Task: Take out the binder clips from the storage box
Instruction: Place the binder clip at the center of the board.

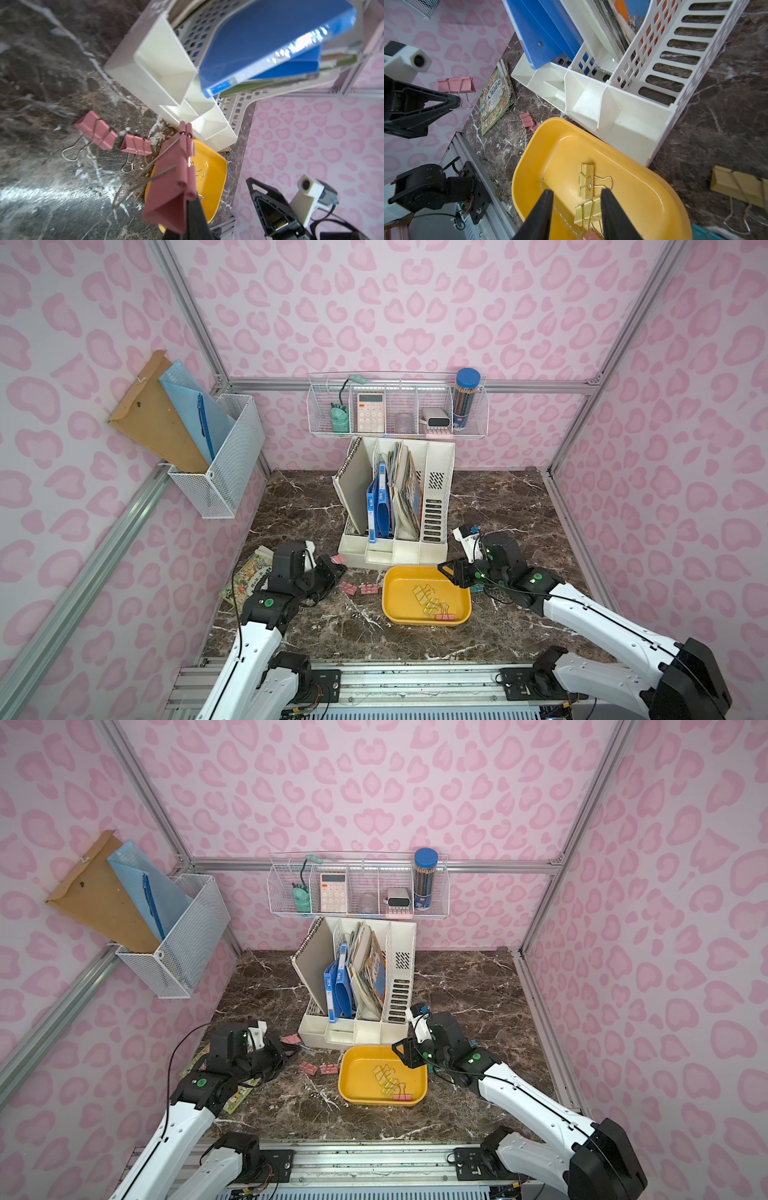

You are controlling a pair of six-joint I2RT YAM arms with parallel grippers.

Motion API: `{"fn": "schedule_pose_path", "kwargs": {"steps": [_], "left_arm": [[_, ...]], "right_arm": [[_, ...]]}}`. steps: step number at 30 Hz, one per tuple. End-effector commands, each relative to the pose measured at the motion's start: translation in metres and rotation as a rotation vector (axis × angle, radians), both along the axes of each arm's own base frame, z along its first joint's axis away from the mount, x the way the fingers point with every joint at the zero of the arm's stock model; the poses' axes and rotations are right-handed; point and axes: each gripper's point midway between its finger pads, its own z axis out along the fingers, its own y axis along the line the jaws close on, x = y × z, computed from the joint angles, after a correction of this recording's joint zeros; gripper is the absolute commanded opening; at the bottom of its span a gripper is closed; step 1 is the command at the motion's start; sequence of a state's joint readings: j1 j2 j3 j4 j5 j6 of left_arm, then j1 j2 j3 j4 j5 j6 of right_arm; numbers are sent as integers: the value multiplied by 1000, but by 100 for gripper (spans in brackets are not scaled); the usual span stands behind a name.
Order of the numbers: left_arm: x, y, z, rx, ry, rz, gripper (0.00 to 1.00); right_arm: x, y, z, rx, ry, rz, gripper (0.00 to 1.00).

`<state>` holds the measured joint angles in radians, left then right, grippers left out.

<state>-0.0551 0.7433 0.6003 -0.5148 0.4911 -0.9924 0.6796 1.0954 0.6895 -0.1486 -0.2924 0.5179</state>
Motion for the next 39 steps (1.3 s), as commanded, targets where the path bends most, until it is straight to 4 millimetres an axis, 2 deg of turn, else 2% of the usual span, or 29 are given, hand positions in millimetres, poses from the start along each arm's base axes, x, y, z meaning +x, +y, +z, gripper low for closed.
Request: {"fn": "schedule_pose_path", "kwargs": {"steps": [1,3,7,11,13,16,18,23,32,37,39], "left_arm": [[-26,-10,-18,-197,164,-3,0],[-31,-6,-25,-195,184,28,0],[-26,-1,-40,-279,176,74,0],[-26,15,-54,-196,234,110,0],[-21,15,-58,-240,271,110,0],[-15,20,-78,-330,347,141,0],[-15,27,-84,-321,392,131,0],[2,34,-88,-368,388,111,0],[0,45,-114,-311,490,126,0],[5,42,-122,-371,498,124,0],[3,42,-127,-369,517,130,5]], "right_arm": [[3,5,9,33,-27,7,42],[2,6,8,37,-20,10,42],[1,8,5,34,-13,17,42],[1,9,0,28,-2,21,42],[1,10,1,29,-2,25,42],[3,12,3,32,-5,25,43],[4,14,5,29,-4,29,43],[6,17,1,23,5,28,43],[9,25,0,10,16,41,43],[10,27,-4,-1,26,43,43],[10,29,-3,-2,29,49,43]]}}
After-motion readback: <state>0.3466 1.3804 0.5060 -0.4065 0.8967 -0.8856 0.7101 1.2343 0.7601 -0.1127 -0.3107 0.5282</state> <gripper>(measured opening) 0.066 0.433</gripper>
